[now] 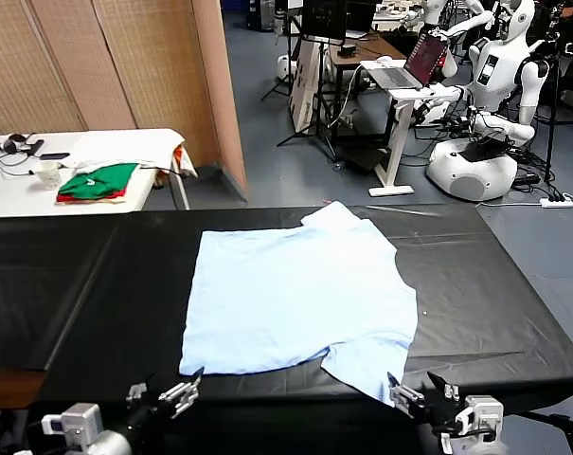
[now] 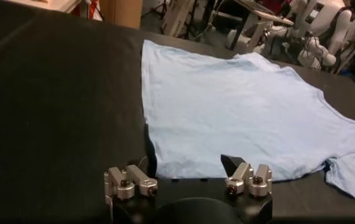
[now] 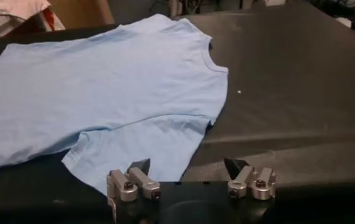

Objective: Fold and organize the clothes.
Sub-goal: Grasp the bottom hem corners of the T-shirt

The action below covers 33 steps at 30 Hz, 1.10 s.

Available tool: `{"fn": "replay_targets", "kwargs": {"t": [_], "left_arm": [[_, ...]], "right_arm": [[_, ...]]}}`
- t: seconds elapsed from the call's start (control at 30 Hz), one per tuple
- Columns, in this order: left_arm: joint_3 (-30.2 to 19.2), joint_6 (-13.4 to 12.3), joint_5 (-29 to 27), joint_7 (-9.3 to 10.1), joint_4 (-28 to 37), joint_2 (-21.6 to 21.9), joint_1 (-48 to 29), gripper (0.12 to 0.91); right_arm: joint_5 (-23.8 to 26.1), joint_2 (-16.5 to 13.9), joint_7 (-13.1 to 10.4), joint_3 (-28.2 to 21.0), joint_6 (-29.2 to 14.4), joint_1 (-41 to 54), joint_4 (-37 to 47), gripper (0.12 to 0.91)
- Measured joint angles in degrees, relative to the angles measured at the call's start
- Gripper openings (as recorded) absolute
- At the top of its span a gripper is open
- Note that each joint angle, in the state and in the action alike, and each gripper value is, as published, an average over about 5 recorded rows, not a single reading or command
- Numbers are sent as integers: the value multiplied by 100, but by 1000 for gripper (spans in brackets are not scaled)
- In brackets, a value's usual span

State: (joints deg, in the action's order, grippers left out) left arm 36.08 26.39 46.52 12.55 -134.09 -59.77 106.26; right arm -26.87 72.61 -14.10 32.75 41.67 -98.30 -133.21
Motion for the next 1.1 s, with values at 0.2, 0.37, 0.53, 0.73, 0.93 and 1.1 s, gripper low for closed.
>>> {"fn": "replay_targets", "kwargs": {"t": [0.2,0.37,0.53,0.73,0.93,1.1], "left_arm": [[-101,-10,-38,33,195,-69,-121,907],[-163,-34,-102,23,379,-117,-224,903],[-198,-56,-134,27,528,-120,-311,766],[-218,-74,-153,27,635,-120,-324,419],[-220,-71,-184,35,576,-108,-220,152],[-171,-92,-266,147,428,-90,-73,146]], "right_arm": [[98,37,-38,-154,27,163,111,907],[195,95,-53,-281,37,223,260,898],[293,139,-58,-374,21,237,354,775],[305,143,-66,-410,17,242,406,505],[279,142,-111,-410,22,165,316,178],[269,92,-235,-327,52,-5,77,141]]}}
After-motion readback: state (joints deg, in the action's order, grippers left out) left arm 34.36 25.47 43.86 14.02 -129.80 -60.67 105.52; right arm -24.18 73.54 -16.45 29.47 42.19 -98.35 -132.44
